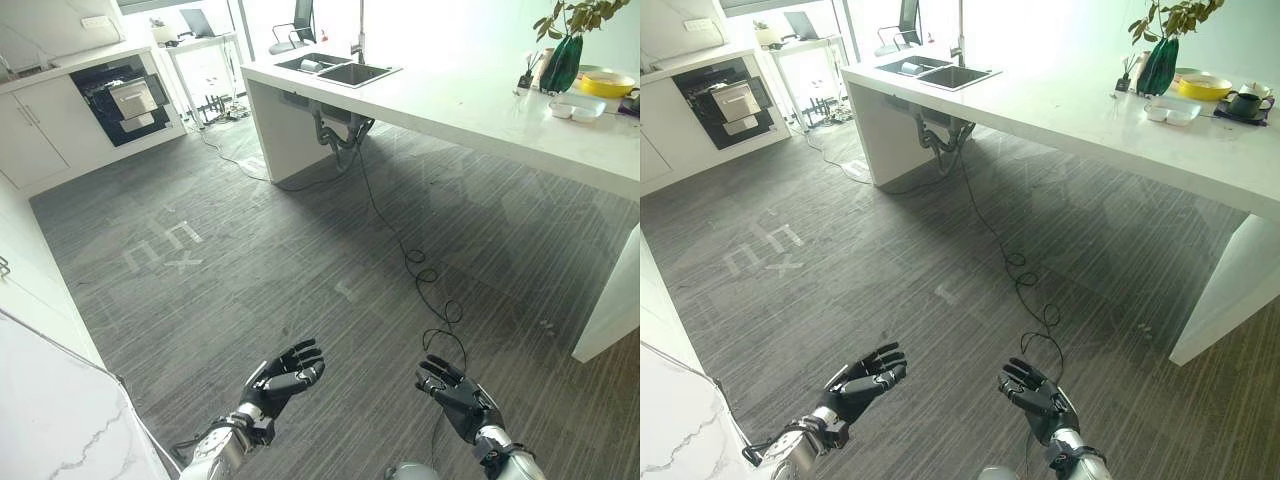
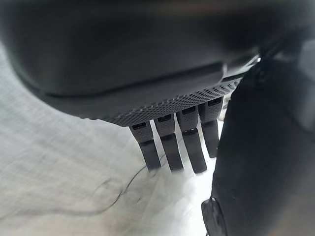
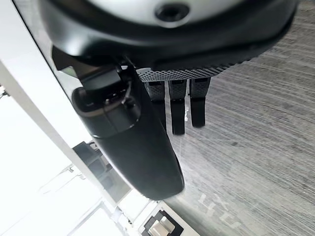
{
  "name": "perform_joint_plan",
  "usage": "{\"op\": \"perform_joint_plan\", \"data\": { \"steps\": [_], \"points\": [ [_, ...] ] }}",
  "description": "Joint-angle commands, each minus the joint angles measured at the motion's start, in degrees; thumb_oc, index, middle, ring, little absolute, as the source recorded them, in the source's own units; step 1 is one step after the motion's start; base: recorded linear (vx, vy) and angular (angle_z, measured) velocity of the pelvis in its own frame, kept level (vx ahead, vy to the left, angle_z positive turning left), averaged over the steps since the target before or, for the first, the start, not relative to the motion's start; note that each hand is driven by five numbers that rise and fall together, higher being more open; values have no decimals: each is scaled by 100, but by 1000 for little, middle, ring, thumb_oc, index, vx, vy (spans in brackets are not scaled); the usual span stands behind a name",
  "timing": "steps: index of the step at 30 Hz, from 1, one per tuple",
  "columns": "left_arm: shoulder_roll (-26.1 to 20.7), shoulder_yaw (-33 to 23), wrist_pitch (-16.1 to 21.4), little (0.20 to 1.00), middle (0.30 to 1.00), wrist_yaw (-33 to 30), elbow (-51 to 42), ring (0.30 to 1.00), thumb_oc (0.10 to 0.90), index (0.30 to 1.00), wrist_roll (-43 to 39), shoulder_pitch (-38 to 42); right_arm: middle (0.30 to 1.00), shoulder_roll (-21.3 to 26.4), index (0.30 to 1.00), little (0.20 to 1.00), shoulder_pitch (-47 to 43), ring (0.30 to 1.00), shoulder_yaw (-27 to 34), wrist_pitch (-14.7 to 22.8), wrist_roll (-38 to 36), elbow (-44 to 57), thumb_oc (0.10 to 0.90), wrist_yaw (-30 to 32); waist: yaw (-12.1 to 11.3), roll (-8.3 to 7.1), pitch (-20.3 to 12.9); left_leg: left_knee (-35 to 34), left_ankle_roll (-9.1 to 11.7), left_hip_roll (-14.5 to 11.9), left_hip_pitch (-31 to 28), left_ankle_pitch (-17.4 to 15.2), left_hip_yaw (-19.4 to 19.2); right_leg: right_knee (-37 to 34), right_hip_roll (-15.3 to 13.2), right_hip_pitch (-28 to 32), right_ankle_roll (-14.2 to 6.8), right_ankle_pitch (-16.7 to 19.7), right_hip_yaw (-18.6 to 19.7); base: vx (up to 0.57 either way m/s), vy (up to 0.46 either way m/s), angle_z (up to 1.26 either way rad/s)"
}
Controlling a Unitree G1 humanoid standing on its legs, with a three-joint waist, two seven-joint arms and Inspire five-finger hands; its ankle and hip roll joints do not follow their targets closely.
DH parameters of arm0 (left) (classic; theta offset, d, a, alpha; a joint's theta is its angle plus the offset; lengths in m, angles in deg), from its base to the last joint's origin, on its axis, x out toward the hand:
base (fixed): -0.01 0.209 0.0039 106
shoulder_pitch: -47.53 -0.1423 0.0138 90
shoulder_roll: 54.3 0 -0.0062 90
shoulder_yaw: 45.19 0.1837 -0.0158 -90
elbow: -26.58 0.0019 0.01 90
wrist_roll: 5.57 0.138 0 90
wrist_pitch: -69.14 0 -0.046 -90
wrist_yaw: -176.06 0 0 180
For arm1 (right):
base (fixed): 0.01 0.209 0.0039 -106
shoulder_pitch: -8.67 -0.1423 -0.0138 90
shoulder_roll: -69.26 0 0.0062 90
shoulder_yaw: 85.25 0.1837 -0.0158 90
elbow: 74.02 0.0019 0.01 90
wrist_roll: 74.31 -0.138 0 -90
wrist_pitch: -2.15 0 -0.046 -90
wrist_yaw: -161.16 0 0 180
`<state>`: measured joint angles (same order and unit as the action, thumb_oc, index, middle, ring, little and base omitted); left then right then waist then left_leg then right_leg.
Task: Place the dishes in the dishwasher.
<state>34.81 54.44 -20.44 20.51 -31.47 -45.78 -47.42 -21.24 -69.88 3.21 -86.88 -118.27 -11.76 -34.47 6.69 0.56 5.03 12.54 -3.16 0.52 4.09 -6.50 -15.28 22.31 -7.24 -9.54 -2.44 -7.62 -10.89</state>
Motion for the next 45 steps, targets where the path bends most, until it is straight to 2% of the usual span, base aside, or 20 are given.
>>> {"op": "perform_joint_plan", "data": {
  "steps": [1,6,7,9,10,12,13,15,18,23,24,26,30,33,35,36,38,40,43,45],
  "points": [
    [-155,34,136,900,900,-99,39,900,800,900,161,400,900,167,900,900,-466,900,-103,-55,346,78,800,211,61,19,19,465,344,-394,-47,-945,-277,-512,58,446,-490,-470,-66,0,0,0],
    [103,130,241,900,900,-344,2187,900,800,900,1357,632,900,196,900,900,-724,900,-397,240,641,-1948,800,53,-24,-1,23,465,402,-450,-55,-917,-236,-512,110,486,-448,-509,-147,82,-158,12],
    [212,61,372,900,900,-906,2518,900,800,900,1640,603,900,145,900,900,-655,900,-287,297,658,-2139,800,77,17,1,28,465,443,-470,-79,-886,-219,-512,211,483,-406,-551,-72,154,-267,3],
    [297,-162,708,900,900,-1076,2772,900,800,900,1747,620,900,223,900,900,-608,900,-218,420,948,-2013,800,44,-58,-216,237,465,413,-265,-166,-573,-391,-512,16,507,-215,-554,-32,120,-239,-11],
    [305,-213,923,900,900,-1030,2829,900,800,900,1846,707,900,361,900,900,-712,900,-249,539,969,-2152,800,18,-159,-315,527,1815,578,-515,538,-154,-159,-512,32,667,-1,-662,12,157,-157,-23],
    [293,-187,1006,900,900,-992,2840,900,800,900,1786,772,900,443,900,900,-790,900,-235,623,1063,-2355,800,-92,-192,-271,627,1912,603,-637,913,350,-240,-512,146,663,123,-646,74,154,-32,-9],
    [297,-163,1030,900,900,-982,2832,900,800,900,1740,773,900,455,900,900,-796,900,-227,649,1168,-2420,800,-113,-197,-210,656,1775,694,-609,923,320,-184,-512,219,794,98,-752,97,315,116,-2],
    [316,-113,994,900,900,-1022,2695,900,800,900,1649,732,900,420,900,900,-851,900,-246,680,1618,-2628,800,8,-307,-38,669,465,631,-528,1018,564,-422,-512,367,1111,-4,-890,61,560,223,-26],
    [325,18,943,900,900,-962,2726,900,800,900,1588,759,900,400,900,900,-762,900,-284,756,1663,-2788,800,130,-247,75,615,465,694,-1120,1475,695,-919,-512,383,1396,-41,-1002,-261,452,197,-5],
    [409,-83,894,900,900,-932,2806,900,800,900,1558,649,900,309,900,900,-773,900,-267,736,1796,-2980,800,180,-333,11,420,465,520,-938,1441,407,-940,-512,459,1847,-143,-1359,-119,431,193,5],
    [396,-161,823,900,900,-870,2798,900,800,900,1672,602,900,215,900,900,-709,900,-193,690,1809,-2973,800,234,-367,-63,301,465,329,-770,1237,161,-1089,-512,484,2106,-187,-1407,-129,500,232,-47],
    [333,-143,860,900,900,-643,2765,900,800,900,1826,604,900,152,900,900,-627,900,-115,681,1924,-2812,800,302,-269,-43,210,465,113,-551,939,-150,-1157,-436,529,2379,-390,-645,-272,553,310,-29],
    [224,116,880,900,900,-698,2565,900,800,900,1853,594,900,9,900,900,-602,900,-177,663,1725,-2397,800,679,-230,-109,184,465,-315,-61,696,-619,-959,1743,434,1327,-1168,831,-147,267,218,50],
    [152,300,886,900,900,-625,2454,900,800,900,1614,660,900,-34,900,900,-721,900,-262,899,1469,-2422,800,769,-48,40,326,465,-189,-123,443,-721,-567,1696,462,392,-1007,470,-166,274,-32,63],
    [155,389,837,900,900,-538,2413,900,800,900,1782,740,900,32,900,900,-696,900,-157,1000,1205,-2485,800,777,68,133,452,465,-42,-275,272,-652,-281,189,391,194,-688,461,-320,315,-267,97],
    [180,410,814,900,900,-499,2443,900,800,900,1809,790,900,60,900,900,-654,900,-87,1041,1172,-2556,800,693,166,102,497,465,-27,-231,112,-763,-168,-433,267,110,-699,638,-322,393,-234,112],
    [238,467,916,900,900,-338,2580,900,800,900,1746,869,900,123,900,900,-544,900,86,1125,1257,-2694,800,452,391,-45,574,465,-50,-2,-291,-1117,0,-512,-279,-875,-889,866,-26,466,-250,128],
    [271,571,1174,900,900,-238,2624,900,800,900,1676,864,900,129,900,900,-470,900,247,1176,1288,-2780,800,336,462,-56,628,465,-29,60,-513,-1311,120,-512,-493,-1445,-984,894,105,476,-232,62],
    [218,665,1471,900,900,-337,2525,900,800,900,1868,765,900,82,900,900,-370,900,280,1168,1214,-2843,800,525,450,-93,651,465,-1,164,-856,-1453,292,-512,-357,-1200,-987,839,169,467,-359,-12],
    [277,615,1303,900,900,-469,2612,900,800,900,1815,745,900,31,900,900,-389,900,166,1177,1151,-2949,800,735,472,-147,497,465,69,214,-1144,-1543,379,-512,-192,-948,-851,930,283,573,-447,23]
  ]
}}
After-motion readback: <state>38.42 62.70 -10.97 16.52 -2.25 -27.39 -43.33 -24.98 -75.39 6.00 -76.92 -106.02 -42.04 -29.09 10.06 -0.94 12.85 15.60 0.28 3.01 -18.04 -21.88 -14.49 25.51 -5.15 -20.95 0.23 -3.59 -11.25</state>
